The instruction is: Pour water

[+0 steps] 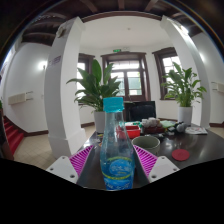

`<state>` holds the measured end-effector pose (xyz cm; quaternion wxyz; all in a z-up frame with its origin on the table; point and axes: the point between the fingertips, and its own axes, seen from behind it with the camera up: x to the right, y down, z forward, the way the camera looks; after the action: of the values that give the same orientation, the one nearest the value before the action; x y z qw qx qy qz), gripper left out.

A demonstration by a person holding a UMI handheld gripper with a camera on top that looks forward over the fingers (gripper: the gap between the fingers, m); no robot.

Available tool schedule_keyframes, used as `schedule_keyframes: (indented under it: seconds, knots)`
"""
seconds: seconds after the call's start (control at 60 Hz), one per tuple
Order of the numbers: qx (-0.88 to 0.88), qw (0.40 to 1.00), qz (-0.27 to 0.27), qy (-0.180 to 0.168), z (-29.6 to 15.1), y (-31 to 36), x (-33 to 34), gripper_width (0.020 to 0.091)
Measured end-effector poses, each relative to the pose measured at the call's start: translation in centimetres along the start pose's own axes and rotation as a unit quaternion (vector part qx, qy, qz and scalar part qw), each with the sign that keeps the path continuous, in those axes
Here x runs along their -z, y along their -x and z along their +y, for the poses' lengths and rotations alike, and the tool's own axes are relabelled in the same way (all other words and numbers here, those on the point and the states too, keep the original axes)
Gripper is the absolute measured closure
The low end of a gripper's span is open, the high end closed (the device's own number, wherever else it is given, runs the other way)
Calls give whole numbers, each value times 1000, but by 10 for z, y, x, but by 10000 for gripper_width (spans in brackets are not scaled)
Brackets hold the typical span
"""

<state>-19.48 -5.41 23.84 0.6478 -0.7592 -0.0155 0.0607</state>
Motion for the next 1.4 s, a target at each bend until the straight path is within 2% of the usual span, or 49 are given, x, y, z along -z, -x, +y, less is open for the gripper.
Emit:
schedule_keyframes:
  seconds: [0.05, 0.067, 0.083, 0.1, 0.133, 0.167, 0.183, 0.25, 0.267, 0.283, 0.55, 0.733, 0.867, 0.883, 1.05, 1.117, 1.4]
  knots:
    - [6, 1000, 5, -2, -3, -5, -2, 357]
    - [10, 1000, 11, -2, -17, -13, -15, 406]
    - [16, 1000, 19, -2, -7, -14, -5, 502]
    - [23, 999, 23, -2, -10, -18, -6, 559]
    - [29, 999, 17, -2, -15, -19, -9, 563]
    - [28, 1000, 13, -2, -20, -20, -9, 600]
    - [26, 1000, 16, -5, 1, -10, -4, 618]
    - [26, 1000, 14, -10, -7, -14, -5, 661]
    - [27, 999, 14, -10, -12, -13, -10, 690]
    - [27, 999, 14, -13, 0, -10, -4, 689]
    - [4, 1000, 12, 2, 1, -8, -8, 691]
    - [-200, 980, -16, -10, -32, 29, -35, 689]
    - [-428, 900, -58, -54, -66, 47, -68, 690]
    - [-453, 888, -58, -59, -77, 59, -51, 689]
    - [-643, 759, -54, -91, -97, 53, -63, 691]
    - [-698, 705, -55, -112, -100, 50, -62, 691]
    - [-842, 515, -37, -155, -104, 42, -54, 688]
